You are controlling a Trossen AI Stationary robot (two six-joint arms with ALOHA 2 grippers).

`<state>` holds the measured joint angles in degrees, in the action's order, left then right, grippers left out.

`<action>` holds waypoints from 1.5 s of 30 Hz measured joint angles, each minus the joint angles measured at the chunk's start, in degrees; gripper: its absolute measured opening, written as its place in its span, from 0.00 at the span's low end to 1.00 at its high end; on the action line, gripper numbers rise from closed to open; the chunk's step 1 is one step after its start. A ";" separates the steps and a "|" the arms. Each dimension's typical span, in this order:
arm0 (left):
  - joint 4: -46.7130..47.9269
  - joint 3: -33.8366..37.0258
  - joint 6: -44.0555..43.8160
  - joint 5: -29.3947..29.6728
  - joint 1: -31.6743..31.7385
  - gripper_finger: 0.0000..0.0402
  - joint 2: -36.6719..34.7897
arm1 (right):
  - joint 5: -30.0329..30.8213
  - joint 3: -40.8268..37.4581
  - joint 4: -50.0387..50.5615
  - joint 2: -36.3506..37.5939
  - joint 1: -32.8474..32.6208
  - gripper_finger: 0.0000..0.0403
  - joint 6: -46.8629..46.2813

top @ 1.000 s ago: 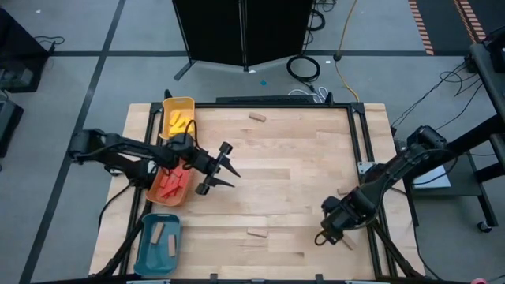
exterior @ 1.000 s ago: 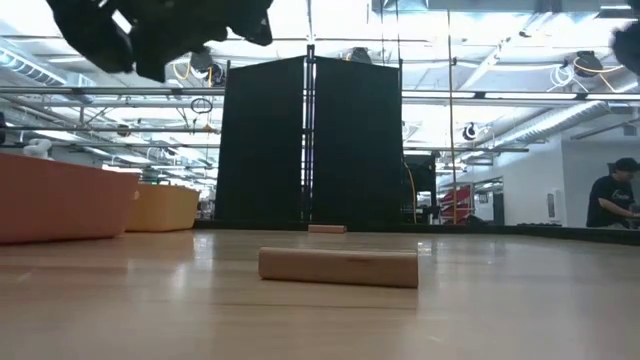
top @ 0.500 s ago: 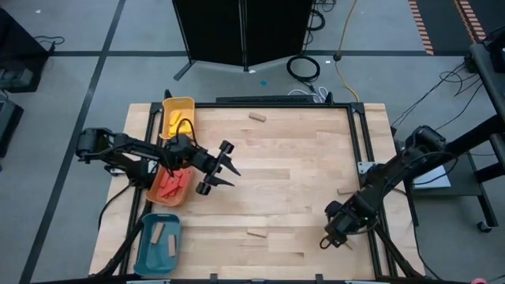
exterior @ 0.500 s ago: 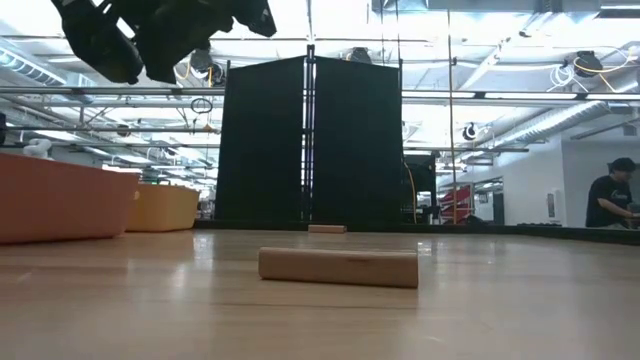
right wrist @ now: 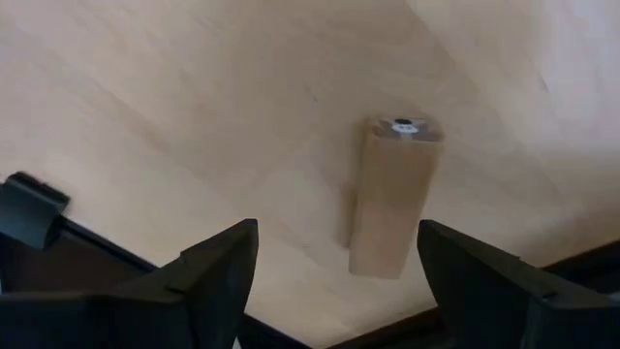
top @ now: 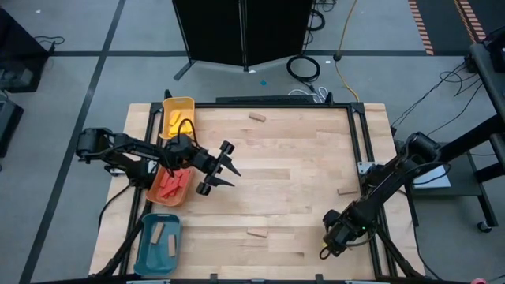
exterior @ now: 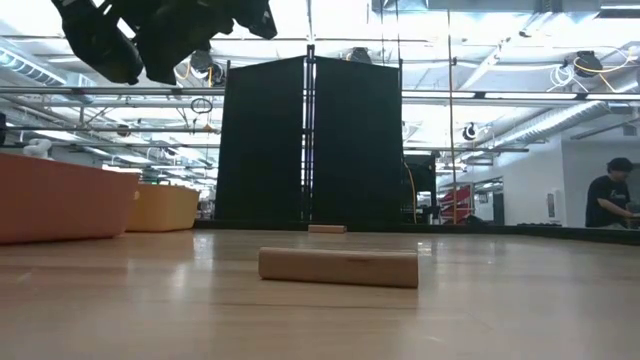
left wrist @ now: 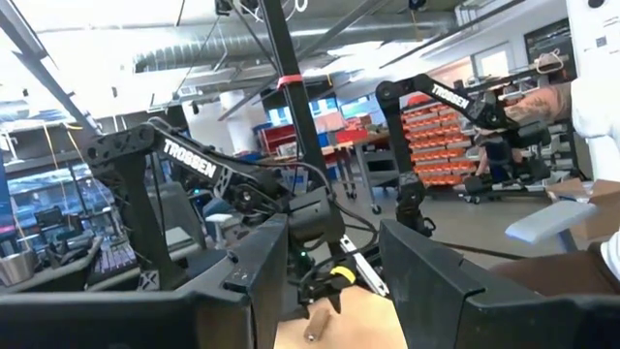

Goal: Sort blocks
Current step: Put the bottom right brown block in the blue bin

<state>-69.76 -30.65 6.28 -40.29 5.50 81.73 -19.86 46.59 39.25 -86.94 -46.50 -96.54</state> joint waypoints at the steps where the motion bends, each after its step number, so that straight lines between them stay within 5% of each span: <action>1: 0.01 0.00 0.00 -0.01 0.00 0.40 0.00 | -0.02 0.00 0.32 -0.09 0.00 0.69 -0.02; 19: 0.46 -0.02 -0.02 -0.08 0.00 0.40 0.00 | 1.55 0.00 1.18 -3.55 -0.56 0.69 1.71; 27: 0.46 -0.04 -0.01 -0.09 0.00 0.40 0.00 | -2.58 0.28 -0.17 -8.64 -0.70 0.67 3.99; 37: 0.20 -0.04 0.02 1.35 -0.76 0.40 0.00 | -1.76 -0.12 -1.24 -4.58 1.15 0.35 4.45; 45: 0.26 -0.04 0.06 2.60 -0.78 0.40 0.00 | 7.48 -0.04 -1.84 1.57 4.73 0.05 9.09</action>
<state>-69.50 -30.70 6.35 -37.69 4.71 81.73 -12.38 46.54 37.41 -85.36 -41.77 -87.45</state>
